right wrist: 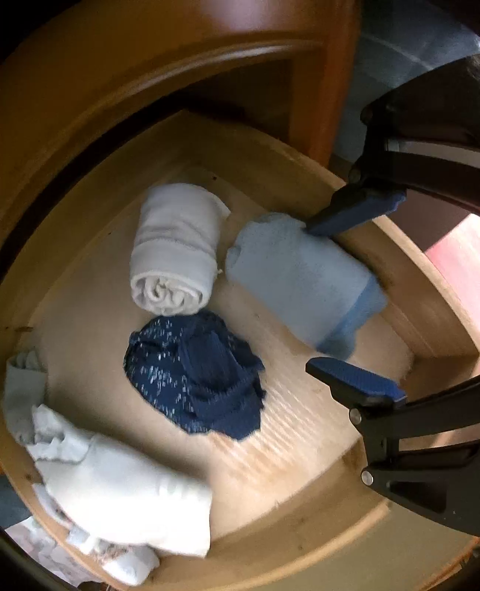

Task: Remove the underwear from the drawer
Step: 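Move the right gripper back down into the drawer toward the light blue sock, then grasp the light blue sock with the right gripper and lift it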

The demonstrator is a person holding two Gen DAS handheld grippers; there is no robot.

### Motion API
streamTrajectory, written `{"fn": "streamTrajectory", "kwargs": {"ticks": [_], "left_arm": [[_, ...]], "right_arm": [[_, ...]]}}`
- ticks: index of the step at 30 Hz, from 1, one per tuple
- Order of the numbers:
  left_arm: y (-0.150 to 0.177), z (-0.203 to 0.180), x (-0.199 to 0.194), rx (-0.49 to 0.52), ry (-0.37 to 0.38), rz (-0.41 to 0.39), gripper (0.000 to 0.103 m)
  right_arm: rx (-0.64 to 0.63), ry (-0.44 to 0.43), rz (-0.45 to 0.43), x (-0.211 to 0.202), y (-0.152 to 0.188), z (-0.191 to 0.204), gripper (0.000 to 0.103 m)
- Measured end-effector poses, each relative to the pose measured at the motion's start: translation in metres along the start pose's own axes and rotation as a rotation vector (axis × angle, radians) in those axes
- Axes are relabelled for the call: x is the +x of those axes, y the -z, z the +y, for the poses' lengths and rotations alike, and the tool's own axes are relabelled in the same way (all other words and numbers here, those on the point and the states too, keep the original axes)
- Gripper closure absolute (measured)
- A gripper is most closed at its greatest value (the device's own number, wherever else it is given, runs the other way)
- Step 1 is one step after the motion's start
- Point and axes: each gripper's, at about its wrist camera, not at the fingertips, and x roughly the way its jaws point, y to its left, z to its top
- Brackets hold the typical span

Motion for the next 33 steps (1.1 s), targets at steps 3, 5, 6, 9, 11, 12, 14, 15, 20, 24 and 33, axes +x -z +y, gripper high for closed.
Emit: {"fn": "streamTrajectory", "kwargs": {"ticks": [3, 5, 6, 9, 11, 12, 14, 15, 20, 24, 33], "left_arm": [[0.000, -0.001, 0.003, 0.006, -0.005, 0.013, 0.041], [-0.001, -0.001, 0.002, 0.009, -0.008, 0.011, 0.041], [-0.001, -0.001, 0.003, 0.010, -0.009, 0.013, 0.041], [-0.001, -0.001, 0.004, 0.011, -0.009, 0.020, 0.041], [-0.001, 0.000, 0.005, 0.011, -0.008, 0.023, 0.041], [-0.001, 0.000, 0.005, 0.010, -0.008, 0.022, 0.041], [-0.001, 0.000, 0.005, 0.011, -0.007, 0.023, 0.041], [-0.001, 0.000, 0.005, 0.012, -0.007, 0.023, 0.041], [-0.001, 0.002, 0.005, 0.009, -0.003, 0.027, 0.041], [-0.001, 0.002, 0.005, 0.006, 0.004, 0.027, 0.041], [0.000, -0.001, 0.006, 0.005, 0.009, 0.035, 0.041]], "right_arm": [[-0.005, -0.007, -0.001, 0.007, -0.005, -0.001, 0.031], [-0.007, -0.013, 0.000, 0.011, -0.009, -0.003, 0.029], [-0.009, -0.015, 0.002, 0.014, -0.012, -0.004, 0.027], [-0.023, -0.022, 0.009, 0.022, -0.015, -0.003, 0.023], [-0.028, -0.028, 0.009, 0.025, -0.015, -0.003, 0.019], [-0.025, -0.033, 0.007, 0.026, -0.015, -0.005, 0.019], [-0.015, -0.045, 0.004, 0.026, -0.014, -0.006, 0.020], [-0.006, -0.055, 0.002, 0.025, -0.014, -0.007, 0.022], [0.061, -0.111, 0.026, 0.019, -0.013, -0.008, 0.051], [0.070, -0.088, 0.040, 0.016, -0.012, -0.008, 0.057], [0.131, -0.221, 0.067, -0.013, -0.003, -0.011, 0.061]]}}
